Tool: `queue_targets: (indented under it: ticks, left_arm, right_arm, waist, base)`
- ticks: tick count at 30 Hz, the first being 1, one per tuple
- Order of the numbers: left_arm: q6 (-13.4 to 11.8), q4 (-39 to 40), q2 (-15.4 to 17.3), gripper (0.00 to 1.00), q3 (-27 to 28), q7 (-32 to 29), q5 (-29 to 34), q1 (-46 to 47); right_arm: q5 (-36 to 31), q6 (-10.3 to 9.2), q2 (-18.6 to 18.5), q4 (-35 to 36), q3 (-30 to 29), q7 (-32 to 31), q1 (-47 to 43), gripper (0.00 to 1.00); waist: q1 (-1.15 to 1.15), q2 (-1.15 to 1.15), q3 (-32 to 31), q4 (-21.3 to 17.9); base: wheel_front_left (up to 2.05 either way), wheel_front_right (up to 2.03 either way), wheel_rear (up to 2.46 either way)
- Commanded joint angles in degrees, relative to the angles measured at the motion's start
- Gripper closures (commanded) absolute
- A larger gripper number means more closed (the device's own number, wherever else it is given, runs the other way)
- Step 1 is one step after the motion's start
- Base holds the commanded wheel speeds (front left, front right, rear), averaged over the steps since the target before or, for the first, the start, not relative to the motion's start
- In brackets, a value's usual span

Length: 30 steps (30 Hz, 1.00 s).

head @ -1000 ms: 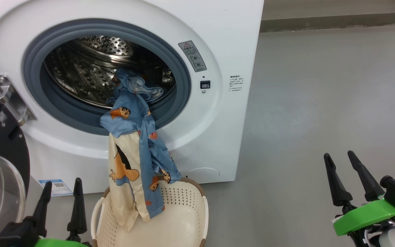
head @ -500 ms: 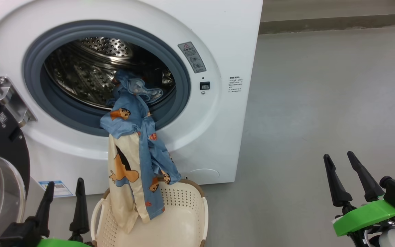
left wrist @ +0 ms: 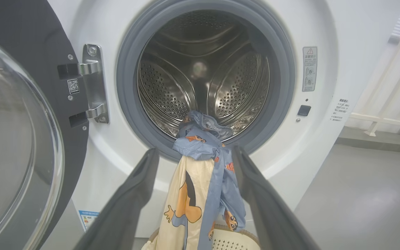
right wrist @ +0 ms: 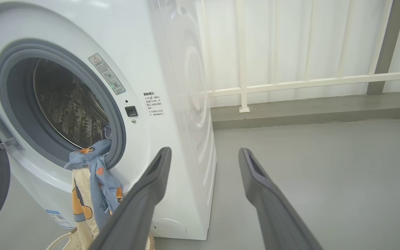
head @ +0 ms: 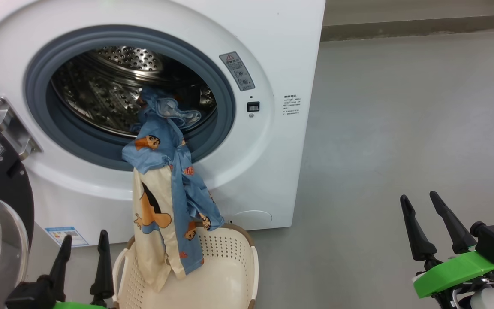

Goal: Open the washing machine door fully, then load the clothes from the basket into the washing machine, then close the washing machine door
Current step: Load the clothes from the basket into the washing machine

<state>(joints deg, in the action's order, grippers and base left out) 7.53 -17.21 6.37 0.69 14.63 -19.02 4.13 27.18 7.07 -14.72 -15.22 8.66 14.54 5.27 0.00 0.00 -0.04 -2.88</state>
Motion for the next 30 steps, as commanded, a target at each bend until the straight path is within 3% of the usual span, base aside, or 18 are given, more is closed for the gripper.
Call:
queue_targets:
  ticks: [1,13,30]
  left_arm:
    - [0.0,0.4,0.9,0.0,1.7,0.4,-0.1,0.3]
    - [0.0,-9.8,1.8,0.0,0.0,0.2,-1.6,4.0]
    - [0.0,-32.2,6.0,0.0,-8.7,-1.5,-8.0,22.4]
  right_arm:
    - [-0.4,0.42,-1.4,1.1,1.0,0.5,1.1,0.0]
    - [0.2,0.42,-1.8,1.4,1.9,0.5,2.5,0.0]
    - [-0.7,0.42,0.2,3.4,1.5,0.5,8.2,0.0]
  waist:
    - [0.0,0.0,0.1,-0.2]
    - [0.0,0.0,4.0,-2.7]
    - [0.0,0.0,17.5,-6.9]
  base:
    - [0.0,0.0,0.0]
    - [0.0,0.0,0.0]
    - [0.0,0.0,0.0]
